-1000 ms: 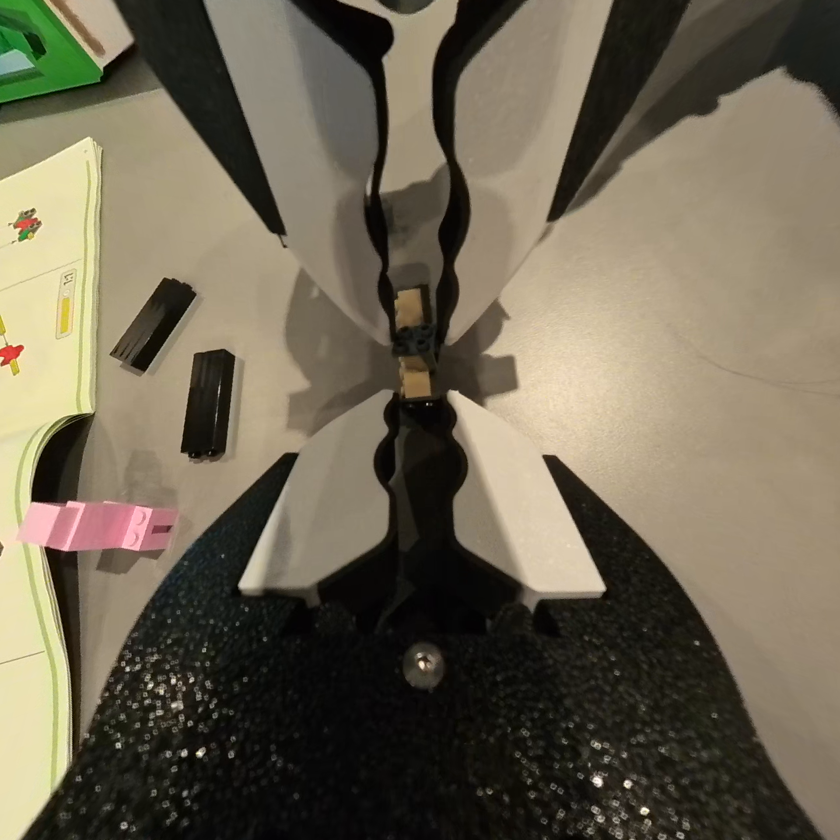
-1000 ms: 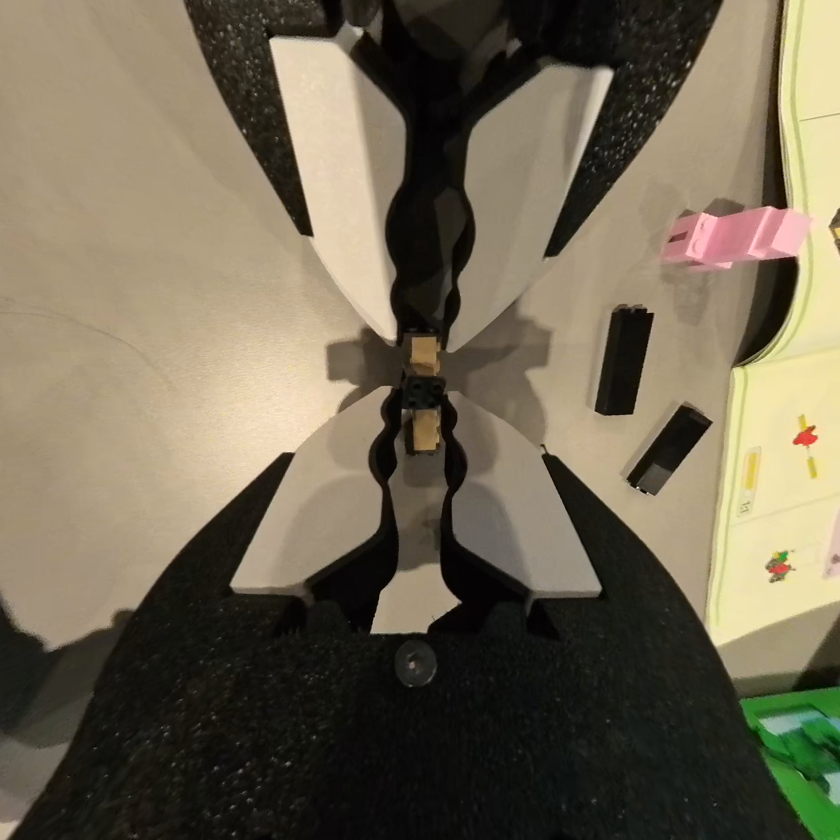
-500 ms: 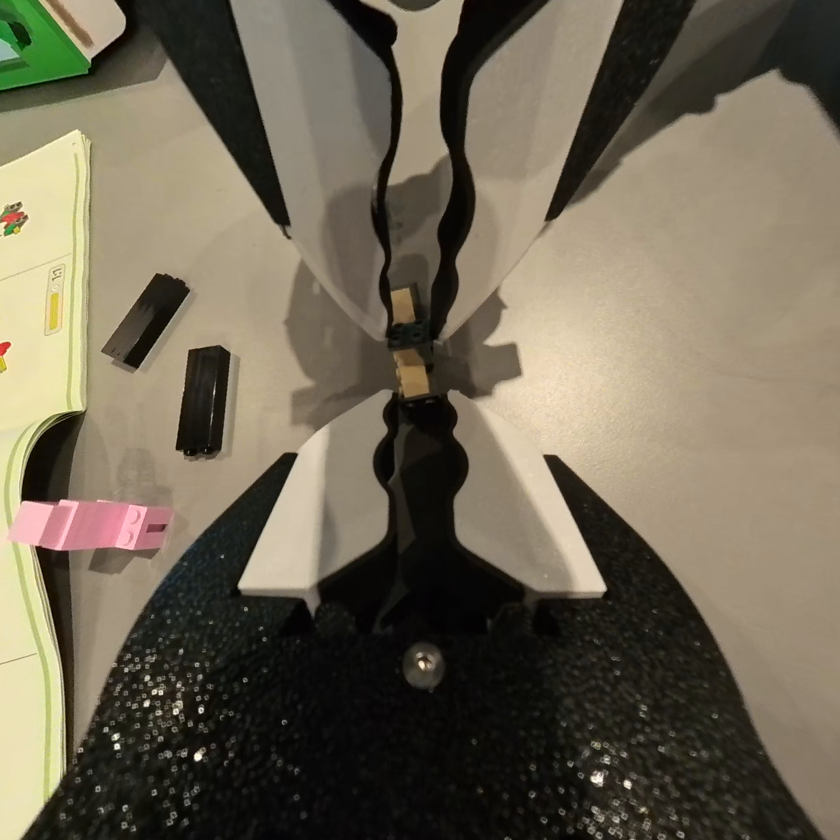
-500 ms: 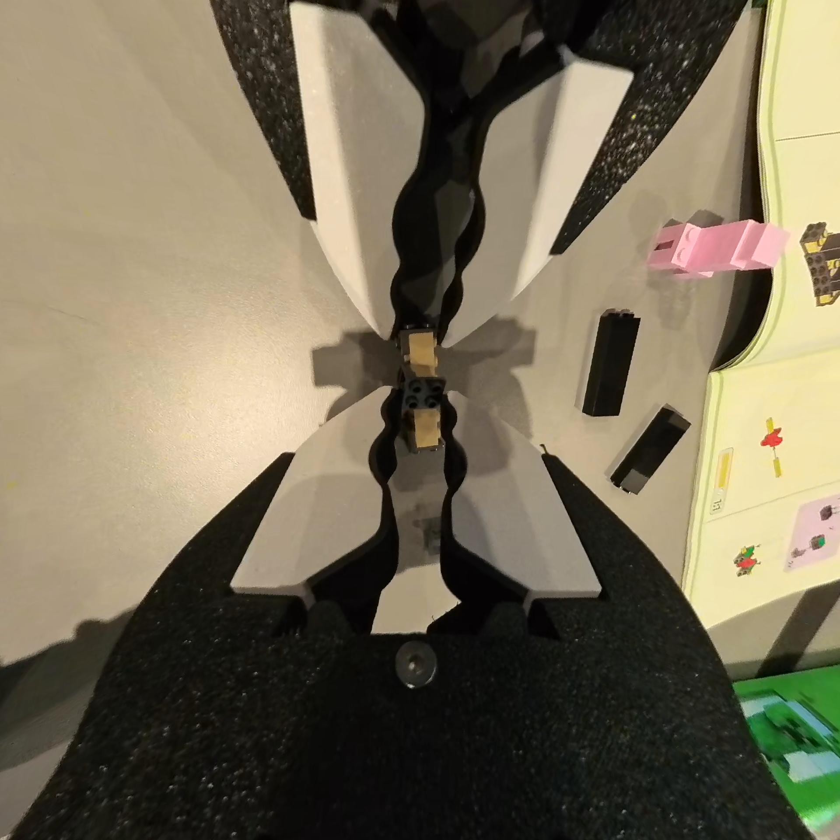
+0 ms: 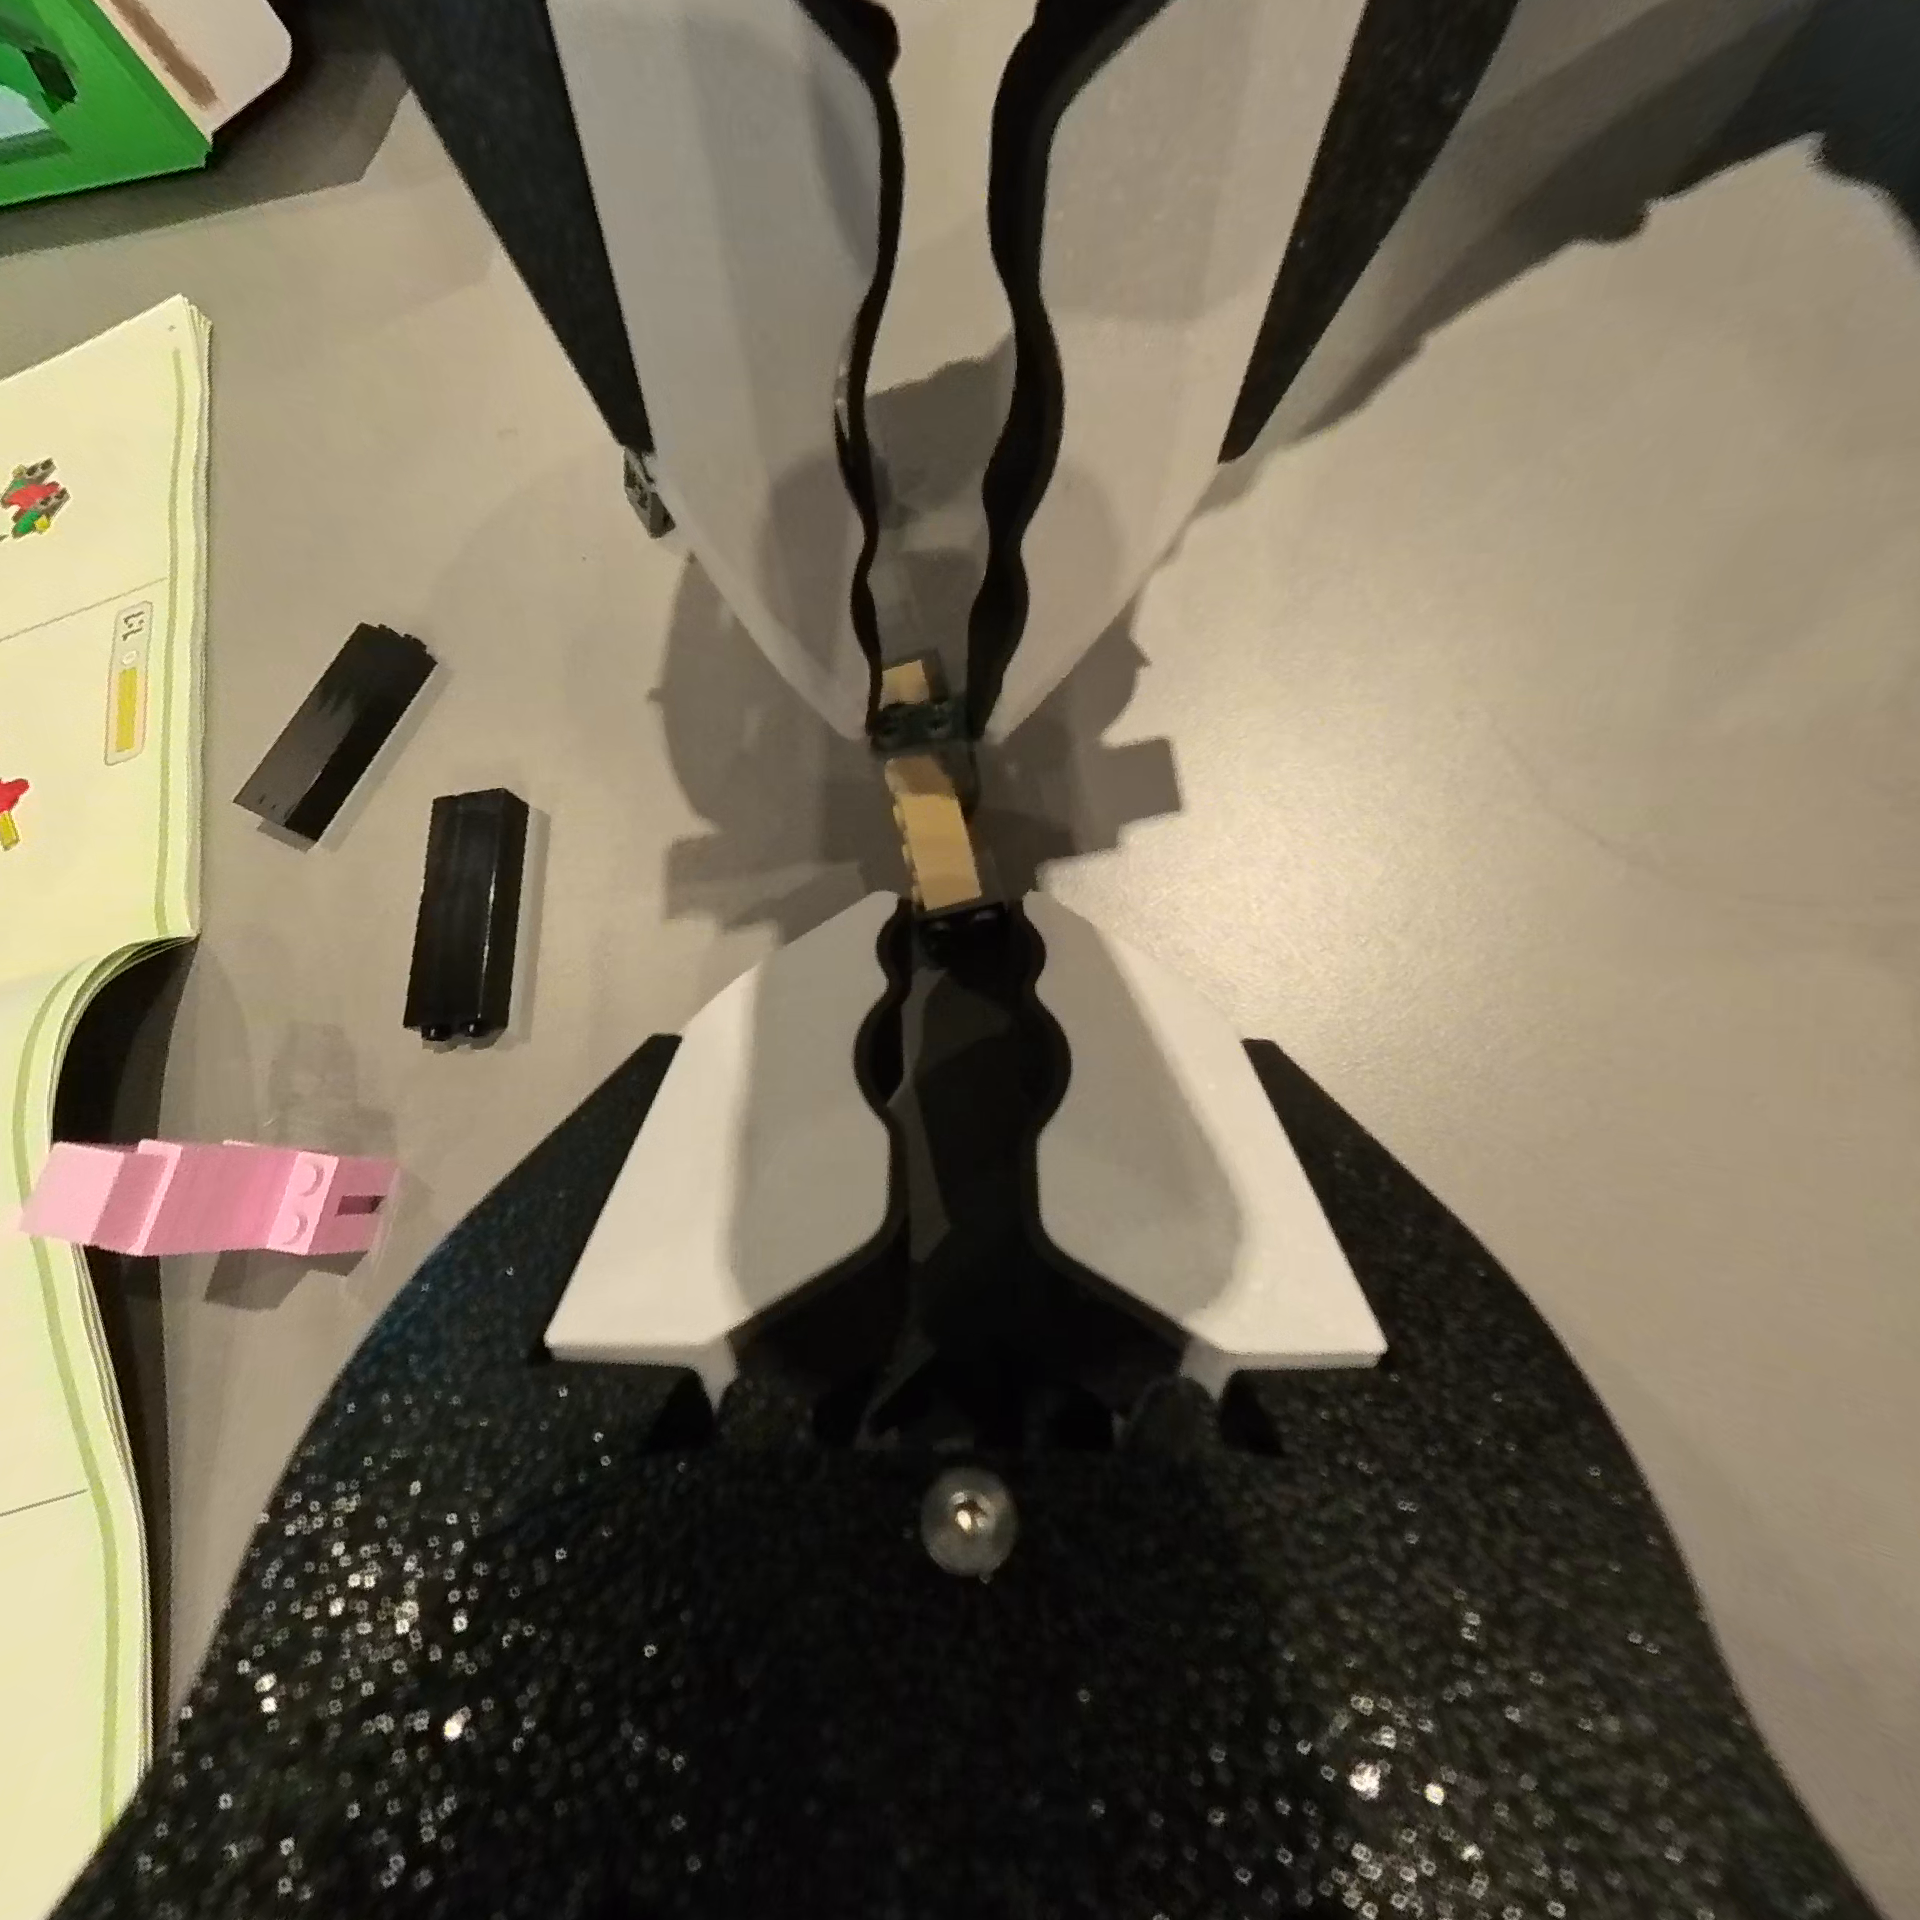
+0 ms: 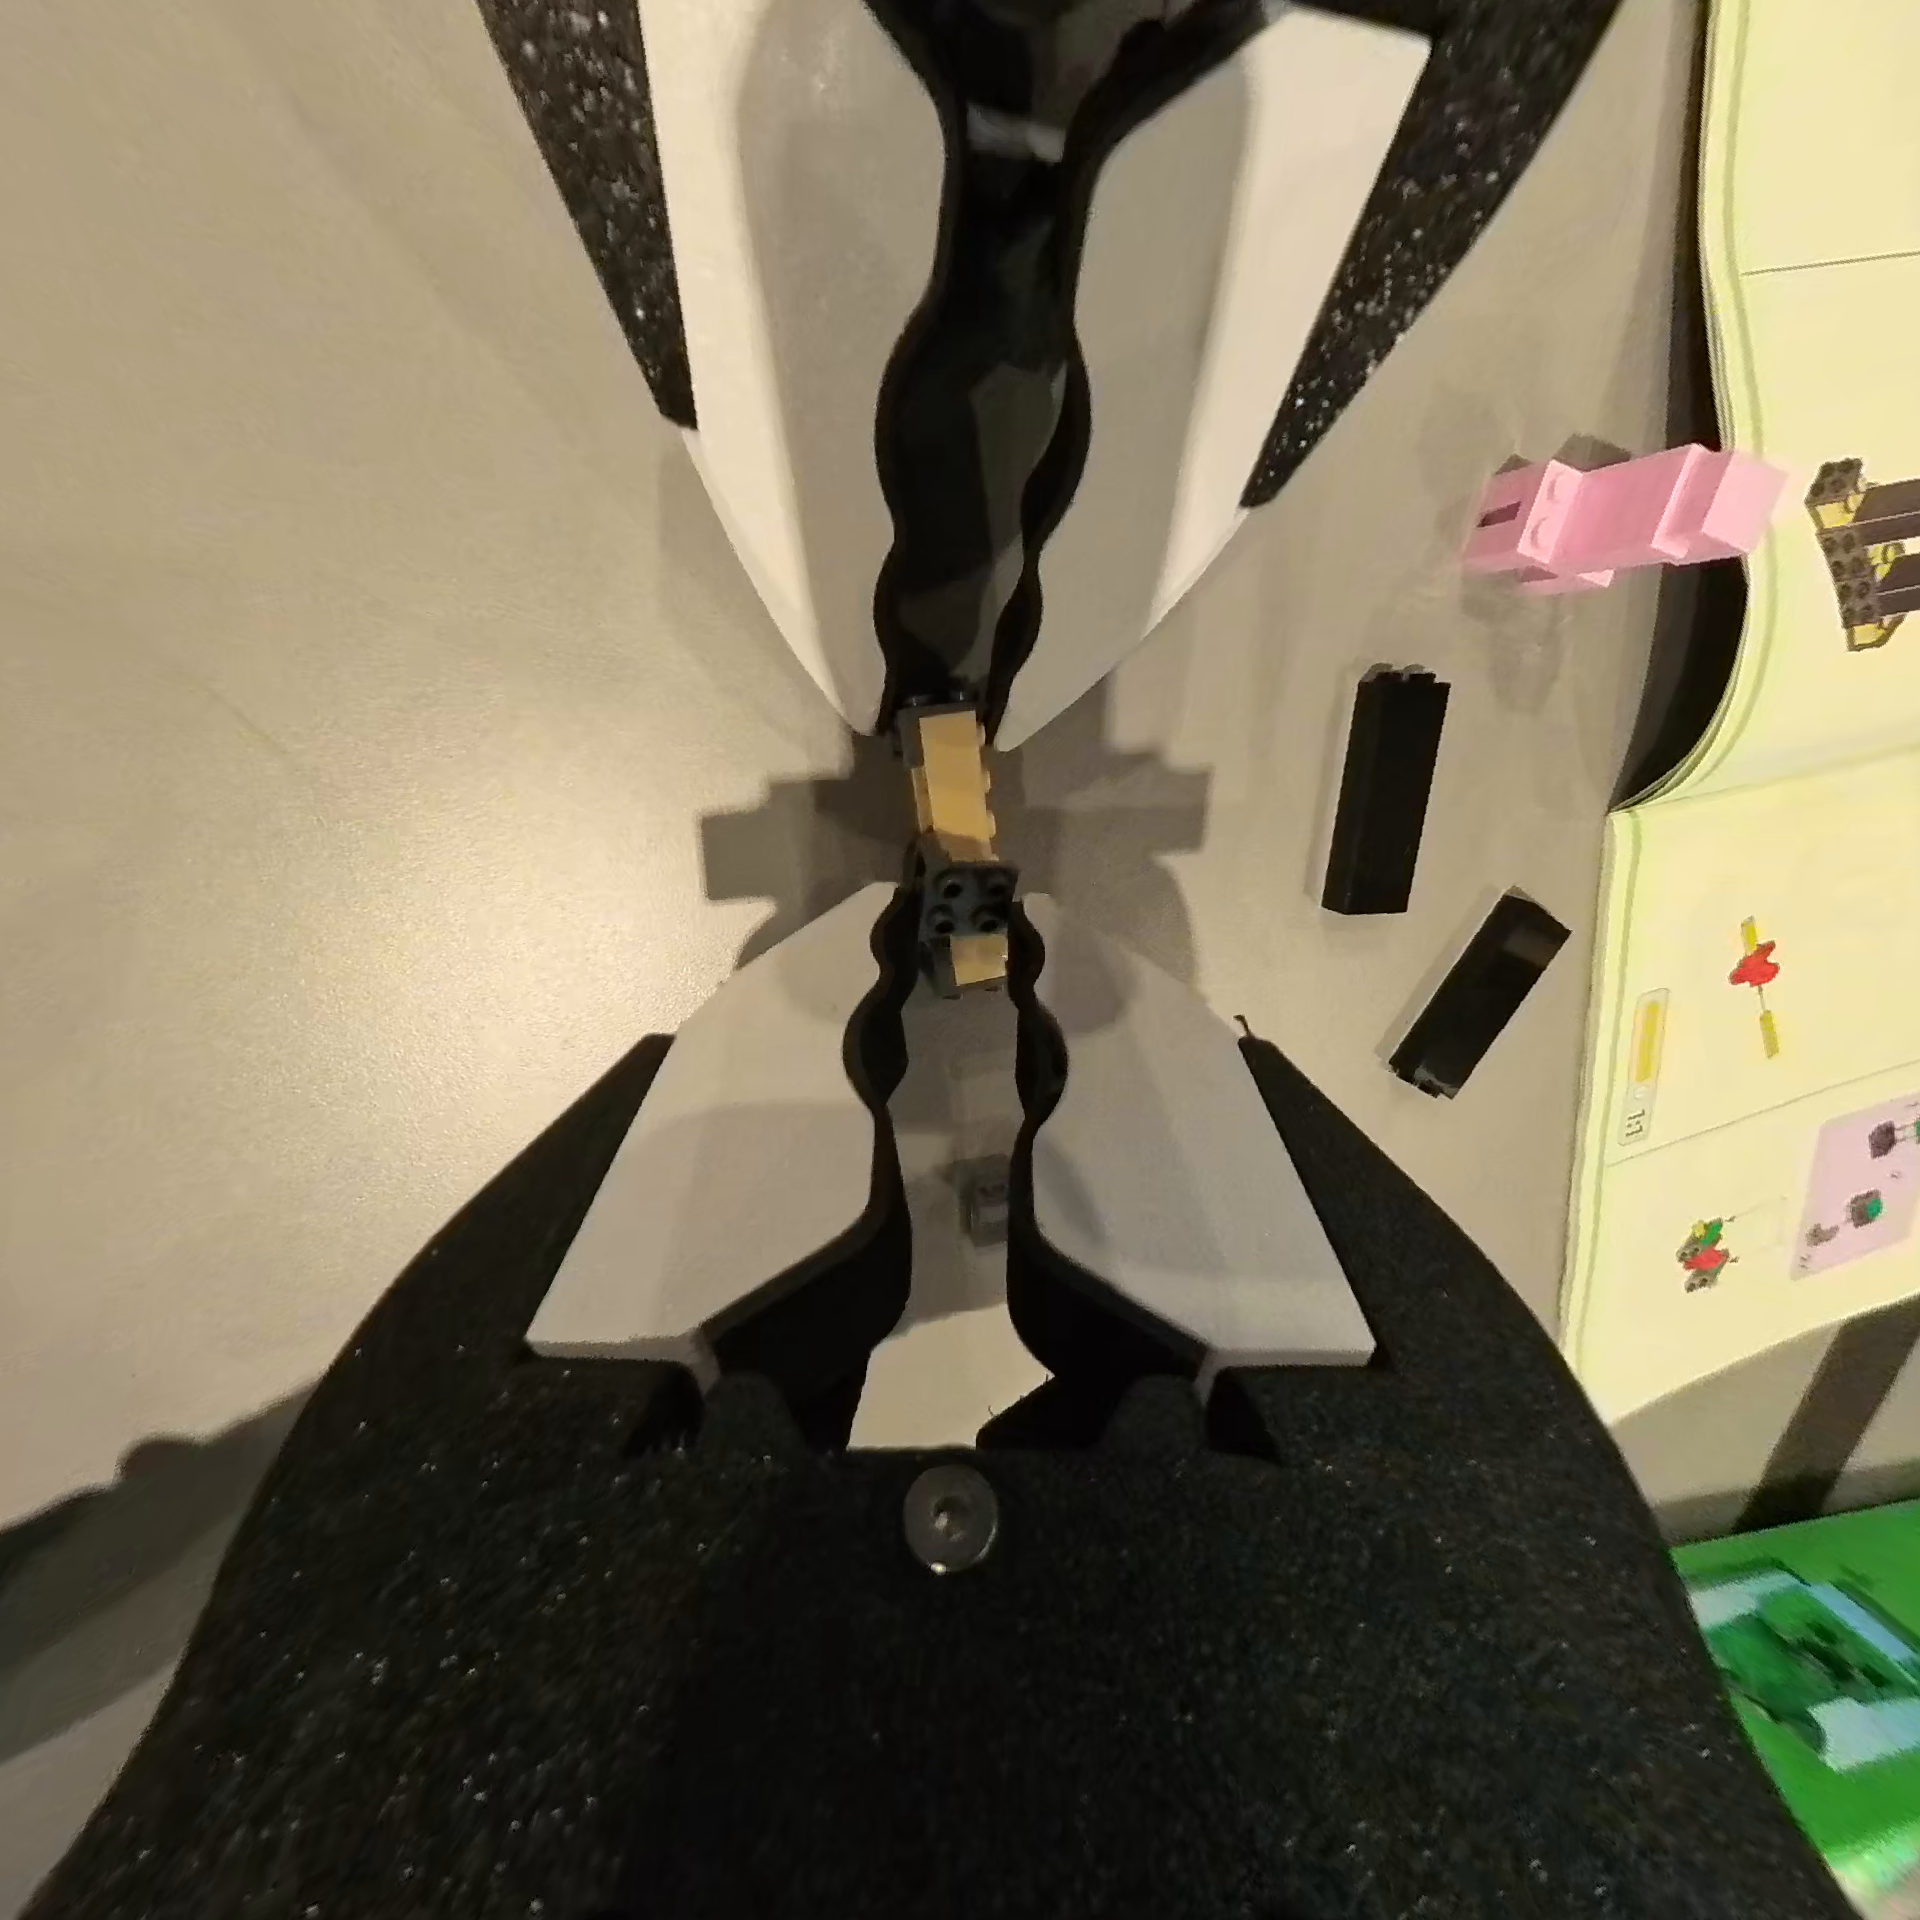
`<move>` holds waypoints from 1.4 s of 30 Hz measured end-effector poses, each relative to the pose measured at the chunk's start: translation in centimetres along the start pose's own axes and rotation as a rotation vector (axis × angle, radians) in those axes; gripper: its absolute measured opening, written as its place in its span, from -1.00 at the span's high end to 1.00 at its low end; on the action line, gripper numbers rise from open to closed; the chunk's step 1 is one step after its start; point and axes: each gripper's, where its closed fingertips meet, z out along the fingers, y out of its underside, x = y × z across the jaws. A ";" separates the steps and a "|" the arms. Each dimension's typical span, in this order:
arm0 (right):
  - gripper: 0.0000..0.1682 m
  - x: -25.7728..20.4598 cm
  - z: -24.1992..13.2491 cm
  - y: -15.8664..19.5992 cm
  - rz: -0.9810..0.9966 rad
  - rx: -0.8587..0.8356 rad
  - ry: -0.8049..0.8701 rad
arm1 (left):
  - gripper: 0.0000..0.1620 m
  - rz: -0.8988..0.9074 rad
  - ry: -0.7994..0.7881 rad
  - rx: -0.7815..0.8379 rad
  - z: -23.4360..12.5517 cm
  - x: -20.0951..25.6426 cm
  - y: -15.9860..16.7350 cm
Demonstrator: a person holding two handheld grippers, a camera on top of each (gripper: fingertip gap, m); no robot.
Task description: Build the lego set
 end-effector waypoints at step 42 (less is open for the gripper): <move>0.91 -0.3 0.2 -1.1 -0.263 -0.001 0.222 | 0.80 -0.006 0.007 -0.001 0.0 0.1 0.0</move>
